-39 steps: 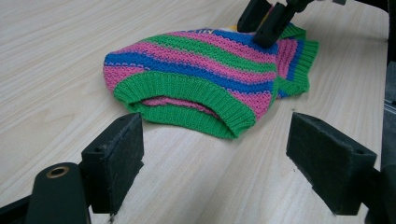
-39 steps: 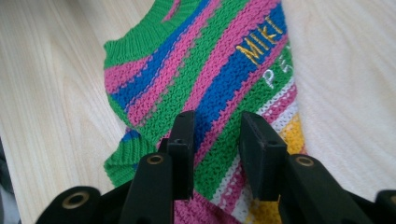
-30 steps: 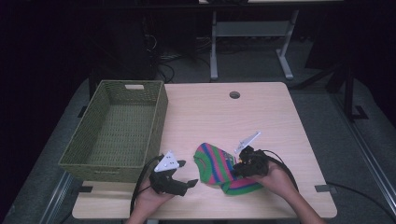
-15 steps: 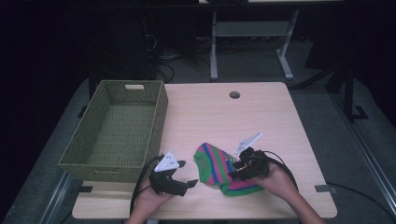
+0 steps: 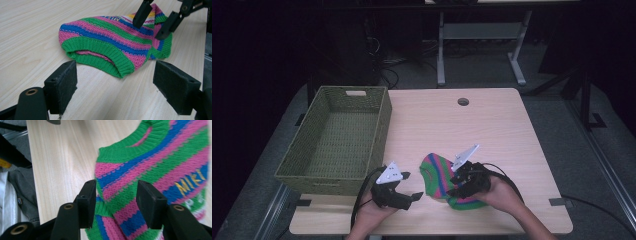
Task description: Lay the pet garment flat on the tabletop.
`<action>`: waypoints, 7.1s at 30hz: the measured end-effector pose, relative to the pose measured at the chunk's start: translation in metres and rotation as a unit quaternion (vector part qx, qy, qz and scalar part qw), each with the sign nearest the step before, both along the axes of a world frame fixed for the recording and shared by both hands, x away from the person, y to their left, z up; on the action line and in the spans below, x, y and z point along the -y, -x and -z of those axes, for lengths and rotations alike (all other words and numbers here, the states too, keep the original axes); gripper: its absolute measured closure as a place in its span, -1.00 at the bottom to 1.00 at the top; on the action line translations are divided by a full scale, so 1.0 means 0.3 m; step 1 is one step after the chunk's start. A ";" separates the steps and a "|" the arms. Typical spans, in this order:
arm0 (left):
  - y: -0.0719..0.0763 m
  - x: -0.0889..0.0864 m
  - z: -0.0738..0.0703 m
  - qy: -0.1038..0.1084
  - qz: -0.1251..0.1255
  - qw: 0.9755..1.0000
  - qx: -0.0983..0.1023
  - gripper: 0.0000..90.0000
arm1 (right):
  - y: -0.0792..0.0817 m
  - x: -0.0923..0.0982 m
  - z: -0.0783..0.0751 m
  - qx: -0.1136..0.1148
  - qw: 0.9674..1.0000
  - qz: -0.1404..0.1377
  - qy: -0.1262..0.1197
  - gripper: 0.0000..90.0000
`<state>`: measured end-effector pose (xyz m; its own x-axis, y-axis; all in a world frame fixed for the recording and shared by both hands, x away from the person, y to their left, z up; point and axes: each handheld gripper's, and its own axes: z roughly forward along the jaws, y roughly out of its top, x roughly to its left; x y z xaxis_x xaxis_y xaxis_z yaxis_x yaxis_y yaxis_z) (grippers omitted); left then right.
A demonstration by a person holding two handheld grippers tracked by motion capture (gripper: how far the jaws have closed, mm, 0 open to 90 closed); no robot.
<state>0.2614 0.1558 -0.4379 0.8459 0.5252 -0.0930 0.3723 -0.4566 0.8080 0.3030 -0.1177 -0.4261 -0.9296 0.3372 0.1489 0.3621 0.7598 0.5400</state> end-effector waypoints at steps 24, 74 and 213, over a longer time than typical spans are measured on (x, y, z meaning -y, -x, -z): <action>-0.002 0.002 0.002 0.001 0.002 1.000 -0.008 -0.58 | 0.025 -0.110 0.065 0.021 0.998 -0.043 0.040 0.30; -0.014 0.006 -0.017 0.045 0.047 0.998 0.006 -0.43 | 0.027 0.104 -0.129 0.046 0.996 0.012 -0.079 0.89; -0.409 0.202 -0.179 0.046 0.060 0.997 0.018 0.82 | -0.200 0.308 -0.187 0.066 0.988 0.100 -0.099 0.86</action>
